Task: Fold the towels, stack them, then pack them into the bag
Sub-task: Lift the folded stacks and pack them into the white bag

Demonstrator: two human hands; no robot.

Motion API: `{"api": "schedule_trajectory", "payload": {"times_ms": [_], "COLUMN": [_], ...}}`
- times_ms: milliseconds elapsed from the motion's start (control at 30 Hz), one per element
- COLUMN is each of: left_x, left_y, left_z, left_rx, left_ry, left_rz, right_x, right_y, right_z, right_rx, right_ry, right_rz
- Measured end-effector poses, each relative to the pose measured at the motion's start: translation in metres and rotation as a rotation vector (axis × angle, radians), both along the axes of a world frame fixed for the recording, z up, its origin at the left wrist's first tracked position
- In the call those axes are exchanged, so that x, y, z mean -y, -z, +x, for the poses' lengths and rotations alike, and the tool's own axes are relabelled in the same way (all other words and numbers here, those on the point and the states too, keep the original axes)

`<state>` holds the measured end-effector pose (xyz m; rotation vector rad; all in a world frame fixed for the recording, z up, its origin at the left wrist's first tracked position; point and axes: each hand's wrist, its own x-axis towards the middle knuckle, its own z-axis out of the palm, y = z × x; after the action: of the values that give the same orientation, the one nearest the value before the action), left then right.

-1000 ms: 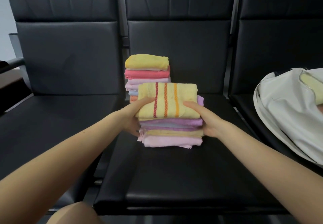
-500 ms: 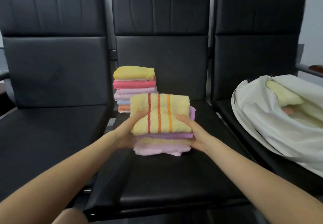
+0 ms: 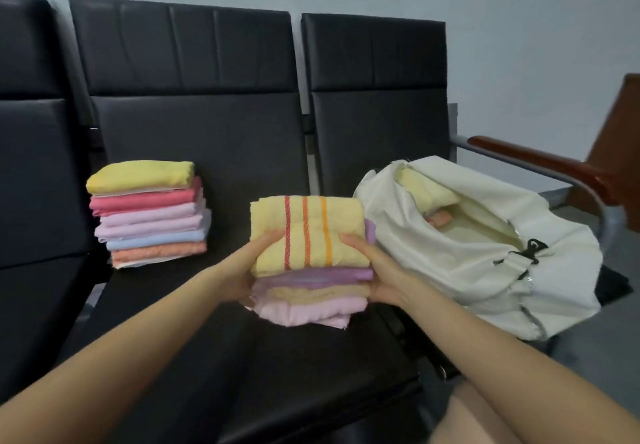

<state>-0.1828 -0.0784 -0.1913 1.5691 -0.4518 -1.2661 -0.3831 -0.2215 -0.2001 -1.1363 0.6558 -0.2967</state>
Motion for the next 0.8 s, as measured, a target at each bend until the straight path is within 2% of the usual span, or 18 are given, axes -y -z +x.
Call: {"api": "schedule_trajectory", "payload": {"times_ms": [67,167,300,433,533,700,800], "left_x": [0.005,-0.001,-0.012,-0.008,-0.006,-0.004,-0.001], "left_y": [0.002,0.001,0.001,0.003,0.007,0.006,0.007], "left_z": [0.002,0.008,0.013,0.003,0.005,0.001,0.001], "left_rx": [0.028,0.023,-0.058,-0.080,-0.082,-0.115,-0.136], "left_ry": [-0.012,0.034,0.012,0.008,0.011,0.008,-0.029], "left_rz": [0.130,0.204,0.169,0.165,0.085,-0.191,-0.247], "right_x": [0.009,0.013,0.008,0.011,0.011,0.011,0.009], "right_y": [0.003,0.002,0.001,0.011,0.018,0.009,0.005], "right_z": [-0.003,0.002,0.011,0.008,0.006,0.006,0.012], "right_rx": [-0.125,-0.157,-0.177,-0.230,-0.190,-0.190,-0.154], "right_ry": [-0.063,-0.096,-0.088,-0.093,-0.117,-0.138,-0.113], "right_rz": [-0.004,0.030,0.113,0.071,0.084,-0.021,-0.033]}}
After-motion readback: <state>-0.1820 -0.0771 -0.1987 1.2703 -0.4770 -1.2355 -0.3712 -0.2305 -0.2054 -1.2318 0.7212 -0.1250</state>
